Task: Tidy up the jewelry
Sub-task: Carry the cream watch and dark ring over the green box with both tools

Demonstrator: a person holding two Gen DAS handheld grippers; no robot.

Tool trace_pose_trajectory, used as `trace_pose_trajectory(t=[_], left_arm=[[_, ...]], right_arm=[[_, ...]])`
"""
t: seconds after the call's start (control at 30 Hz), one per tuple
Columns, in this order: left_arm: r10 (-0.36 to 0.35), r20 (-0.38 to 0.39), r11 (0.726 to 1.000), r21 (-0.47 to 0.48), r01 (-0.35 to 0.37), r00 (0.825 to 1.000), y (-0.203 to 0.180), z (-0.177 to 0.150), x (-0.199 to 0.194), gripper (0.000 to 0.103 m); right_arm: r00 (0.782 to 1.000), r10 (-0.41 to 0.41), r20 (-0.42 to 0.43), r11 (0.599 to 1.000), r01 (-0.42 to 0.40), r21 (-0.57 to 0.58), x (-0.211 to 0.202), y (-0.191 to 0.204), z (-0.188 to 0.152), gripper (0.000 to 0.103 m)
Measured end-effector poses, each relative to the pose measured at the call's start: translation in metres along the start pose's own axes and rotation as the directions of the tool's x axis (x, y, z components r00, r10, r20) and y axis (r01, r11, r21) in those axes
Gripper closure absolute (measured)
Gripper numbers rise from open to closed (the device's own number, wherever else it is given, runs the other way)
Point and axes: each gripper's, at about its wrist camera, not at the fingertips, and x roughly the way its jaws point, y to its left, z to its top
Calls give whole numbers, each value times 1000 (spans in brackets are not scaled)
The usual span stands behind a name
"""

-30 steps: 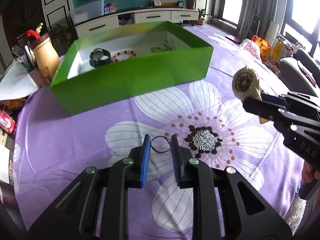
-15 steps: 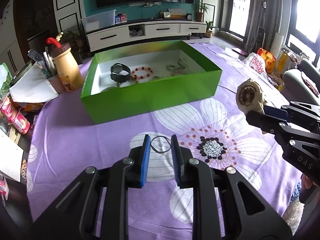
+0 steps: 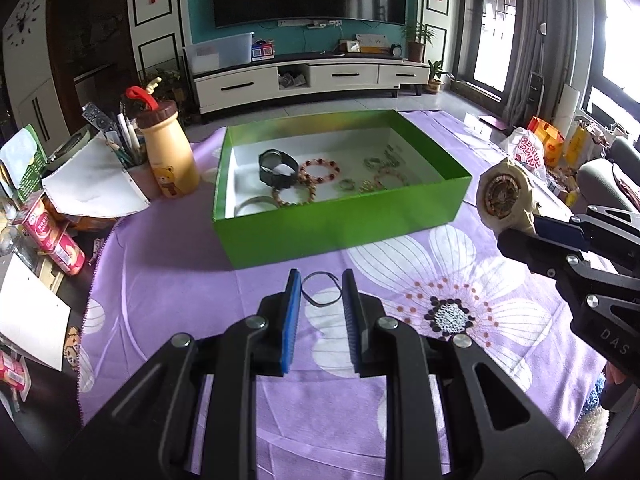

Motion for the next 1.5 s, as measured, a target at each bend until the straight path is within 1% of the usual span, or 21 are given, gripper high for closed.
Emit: trace_pose_trajectory(t=[0.47,0.6,0.97,1.13,1.5], left_arm=[[16,23,1000,-23,-15,1000,20,20,9,82],[18,26,1000,-22,-17,1000,23,29,14,82],[13,43,1000,-23,-12,999,29,56,30,82],[0,39,1000,-31,1,999,32,71,42,82],[2,31,1000,-30,-1,1000,33,96,66,82]], right_arm=[[999,28,26,1000,-28,4,22,3,26,88],[999,27,35,1000,-27,9,26,-1,32,88],[998,5,65,1000,-3,-23,38,-8,55,88],[998,11,61,1000,-9,-23,49,-11,63,88],[999,11,51,1000,-11,16,69,-30,74,88]])
